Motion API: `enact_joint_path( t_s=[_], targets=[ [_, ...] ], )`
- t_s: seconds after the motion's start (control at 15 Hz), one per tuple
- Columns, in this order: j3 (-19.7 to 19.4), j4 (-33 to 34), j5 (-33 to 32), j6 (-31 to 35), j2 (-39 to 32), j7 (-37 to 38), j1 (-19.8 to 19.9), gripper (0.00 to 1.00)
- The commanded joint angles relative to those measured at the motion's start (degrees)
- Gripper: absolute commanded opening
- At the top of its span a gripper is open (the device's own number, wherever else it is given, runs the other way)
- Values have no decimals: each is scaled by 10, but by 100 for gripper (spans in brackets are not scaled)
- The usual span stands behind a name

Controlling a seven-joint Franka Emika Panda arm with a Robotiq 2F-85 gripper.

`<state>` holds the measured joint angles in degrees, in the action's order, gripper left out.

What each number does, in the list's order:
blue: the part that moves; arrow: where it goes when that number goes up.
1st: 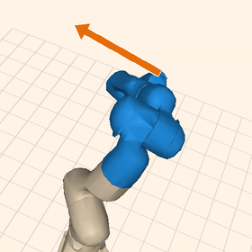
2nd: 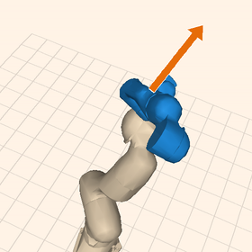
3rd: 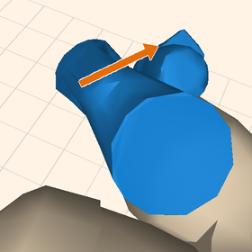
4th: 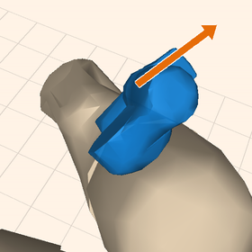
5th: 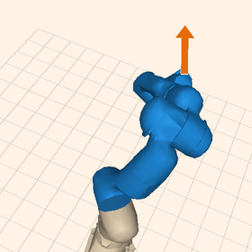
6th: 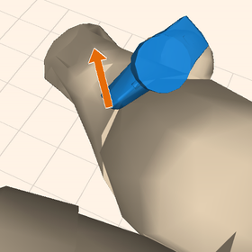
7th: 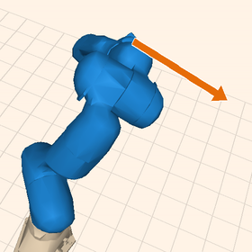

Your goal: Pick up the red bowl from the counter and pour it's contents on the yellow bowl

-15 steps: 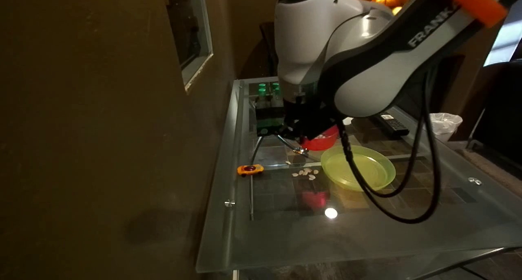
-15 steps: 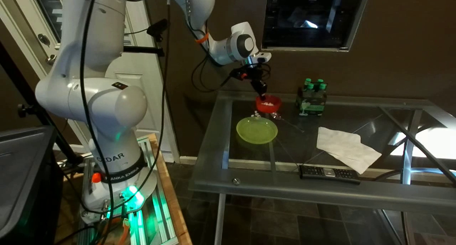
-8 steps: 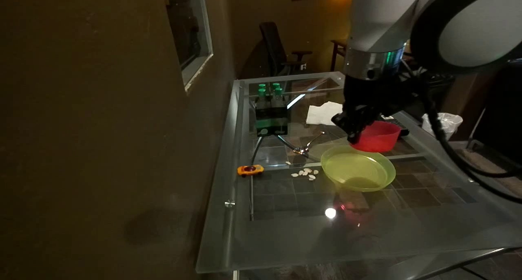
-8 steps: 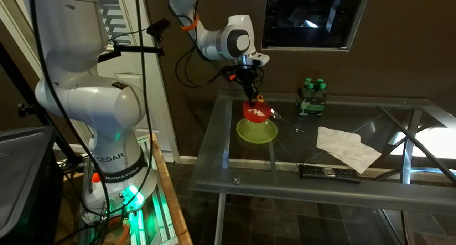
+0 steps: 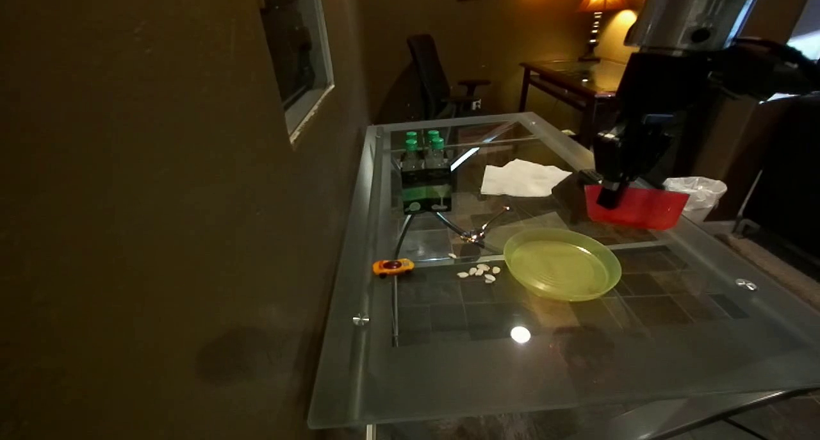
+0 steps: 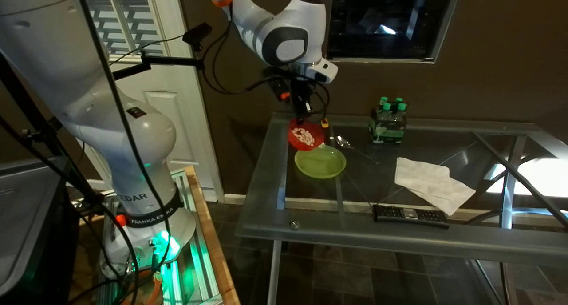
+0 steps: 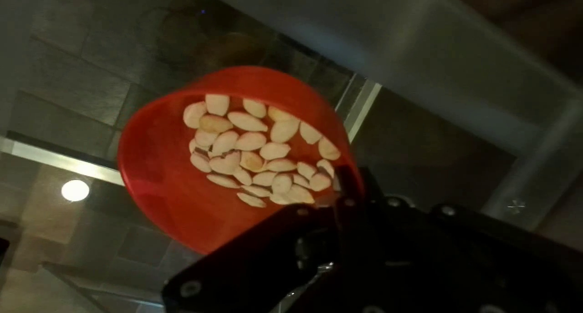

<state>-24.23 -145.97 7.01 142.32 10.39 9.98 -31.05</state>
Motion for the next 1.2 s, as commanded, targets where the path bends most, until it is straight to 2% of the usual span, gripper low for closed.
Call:
enact_joint_path(
  t_s=[0.0, 0.33, 0.8, 1.13],
  targets=[
    [55, 13, 149, -75, 13, -149, 74, 1],
    [121, 67, 256, -105, -53, -215, 160, 1],
    [196, 152, 334, -122, -162, -251, 243, 1],
    [217, 216, 356, -227, -222, -267, 304, 1]
  ],
)
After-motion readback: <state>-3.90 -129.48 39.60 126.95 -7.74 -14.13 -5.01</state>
